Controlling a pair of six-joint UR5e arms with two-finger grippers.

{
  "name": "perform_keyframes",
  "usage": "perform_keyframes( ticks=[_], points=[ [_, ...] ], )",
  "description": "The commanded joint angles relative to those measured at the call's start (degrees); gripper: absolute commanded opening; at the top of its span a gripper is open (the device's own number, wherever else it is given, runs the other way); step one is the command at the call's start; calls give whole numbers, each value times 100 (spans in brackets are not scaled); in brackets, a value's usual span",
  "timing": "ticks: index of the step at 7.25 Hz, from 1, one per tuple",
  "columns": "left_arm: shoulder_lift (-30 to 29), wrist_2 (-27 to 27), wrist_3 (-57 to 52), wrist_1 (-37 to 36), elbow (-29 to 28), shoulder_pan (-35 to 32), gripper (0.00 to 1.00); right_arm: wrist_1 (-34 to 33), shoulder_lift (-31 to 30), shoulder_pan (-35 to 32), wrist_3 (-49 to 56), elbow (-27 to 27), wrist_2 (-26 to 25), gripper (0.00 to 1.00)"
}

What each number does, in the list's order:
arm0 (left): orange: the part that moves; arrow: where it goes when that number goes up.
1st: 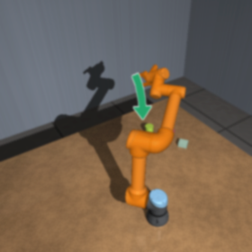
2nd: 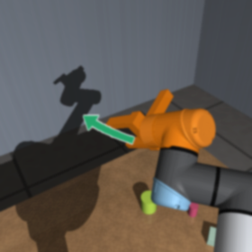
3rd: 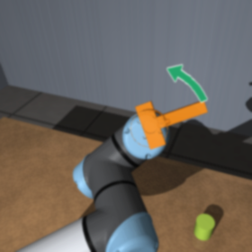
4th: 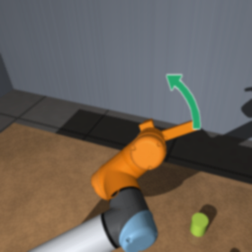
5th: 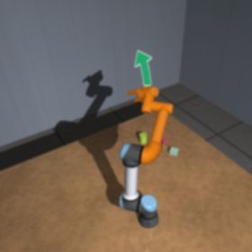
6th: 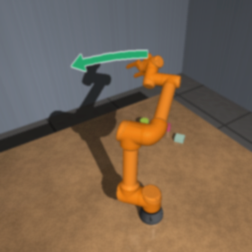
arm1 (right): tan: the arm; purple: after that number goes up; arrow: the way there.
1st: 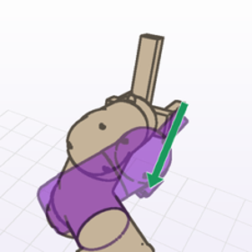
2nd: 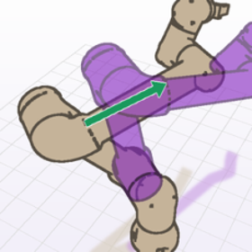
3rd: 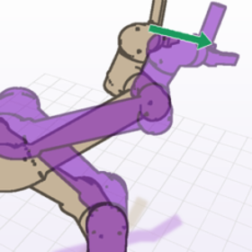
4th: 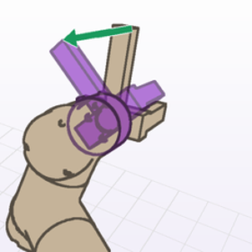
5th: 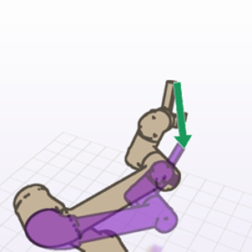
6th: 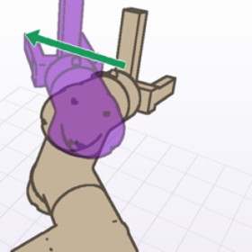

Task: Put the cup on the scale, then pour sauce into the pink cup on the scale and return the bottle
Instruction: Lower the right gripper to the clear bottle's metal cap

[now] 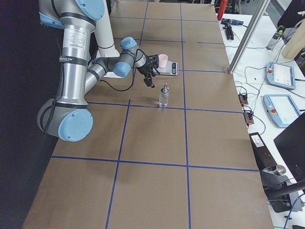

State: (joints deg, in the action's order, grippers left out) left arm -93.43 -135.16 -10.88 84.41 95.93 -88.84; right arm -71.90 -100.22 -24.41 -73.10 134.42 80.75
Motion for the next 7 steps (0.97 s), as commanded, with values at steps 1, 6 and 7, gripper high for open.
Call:
perform_keyframes(
  ticks=[1, 6, 7],
  points=[
    [123, 7, 42, -4, 48, -2, 100, 830, -173, 699, -310, -605, -1145, 100],
    [150, -10, 42, -4, 58, -1, 100, 2312, 211, 736, -232, -2190, -1904, 100],
    [141, -10, 42, -4, 58, 7, 100, 2312, 248, 745, -223, -2244, -2010, 100]
  ],
)
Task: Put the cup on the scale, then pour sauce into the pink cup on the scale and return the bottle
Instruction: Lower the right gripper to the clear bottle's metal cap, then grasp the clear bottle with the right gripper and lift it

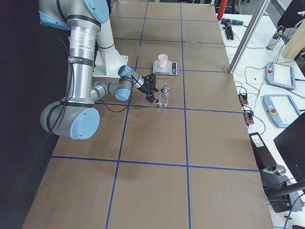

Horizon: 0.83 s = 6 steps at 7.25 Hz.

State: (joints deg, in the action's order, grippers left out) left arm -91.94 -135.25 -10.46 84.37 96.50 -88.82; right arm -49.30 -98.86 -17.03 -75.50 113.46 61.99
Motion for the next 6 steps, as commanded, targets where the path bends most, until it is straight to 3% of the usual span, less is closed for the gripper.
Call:
perform_keyframes(
  ticks=[1, 6],
  points=[
    [-8, -10, 0, 0, 1, 5, 100, 52, 130, 7, 27, -175, -222, 100],
    [-25, -10, 0, 0, 9, 5, 100, 96, 130, -11, 220, -219, -714, 100]
  ],
)
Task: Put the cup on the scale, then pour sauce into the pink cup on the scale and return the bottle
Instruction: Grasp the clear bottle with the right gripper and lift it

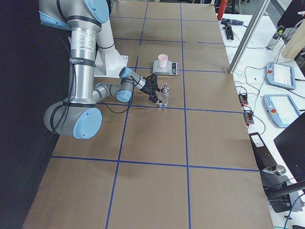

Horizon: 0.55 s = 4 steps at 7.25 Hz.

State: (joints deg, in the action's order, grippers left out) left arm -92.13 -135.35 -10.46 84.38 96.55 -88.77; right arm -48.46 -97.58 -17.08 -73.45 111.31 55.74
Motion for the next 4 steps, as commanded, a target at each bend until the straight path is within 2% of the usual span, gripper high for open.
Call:
perform_keyframes(
  ticks=[1, 4],
  points=[
    [-6, 9, 0, 0, 5, 0, 100, 12, 11, -6, 58, 5, -168, 100],
    [-15, 9, 0, 0, 13, 0, 100, 12, 169, -50, 181, -4, -274, 100]
  ],
)
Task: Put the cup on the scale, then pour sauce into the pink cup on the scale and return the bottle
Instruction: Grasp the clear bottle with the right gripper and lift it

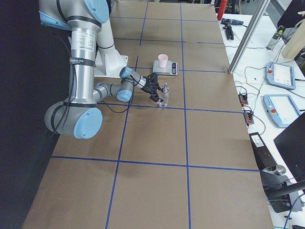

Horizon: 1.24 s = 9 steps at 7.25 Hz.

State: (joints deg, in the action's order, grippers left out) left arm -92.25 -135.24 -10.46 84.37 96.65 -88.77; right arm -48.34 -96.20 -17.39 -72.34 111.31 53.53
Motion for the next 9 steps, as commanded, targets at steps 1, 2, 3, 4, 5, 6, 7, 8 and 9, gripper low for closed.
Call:
perform_keyframes(
  ticks=[1, 2, 3, 4, 5, 6, 7, 8, 9],
  points=[
    [-3, 7, 0, 0, 64, 0, 100, 0, 22, -36, 79, -13, -88, 100],
    [6, 16, 0, -9, 134, 0, 100, 0, 22, -36, 79, -47, -106, 100],
    [14, 16, 0, -9, 135, 0, 100, -8, 22, -45, 79, -65, -106, 100],
    [14, 24, 9, -9, 135, 0, 100, -9, 22, -54, 88, -74, -123, 100],
    [14, 33, 9, -9, 126, 0, 100, -9, 31, -45, 88, -152, -237, 100],
    [14, 33, 9, -9, 126, 0, 100, 0, 31, -45, 88, -205, -238, 100],
    [14, 33, 0, -9, 126, 0, 100, 0, 40, -45, 80, -206, -255, 100],
    [23, 33, 0, -9, 126, 0, 100, 0, 57, -45, 88, -206, -325, 64],
    [23, 42, 0, -9, 126, 0, 100, 0, 58, -45, 88, -206, -326, 18]
  ],
)
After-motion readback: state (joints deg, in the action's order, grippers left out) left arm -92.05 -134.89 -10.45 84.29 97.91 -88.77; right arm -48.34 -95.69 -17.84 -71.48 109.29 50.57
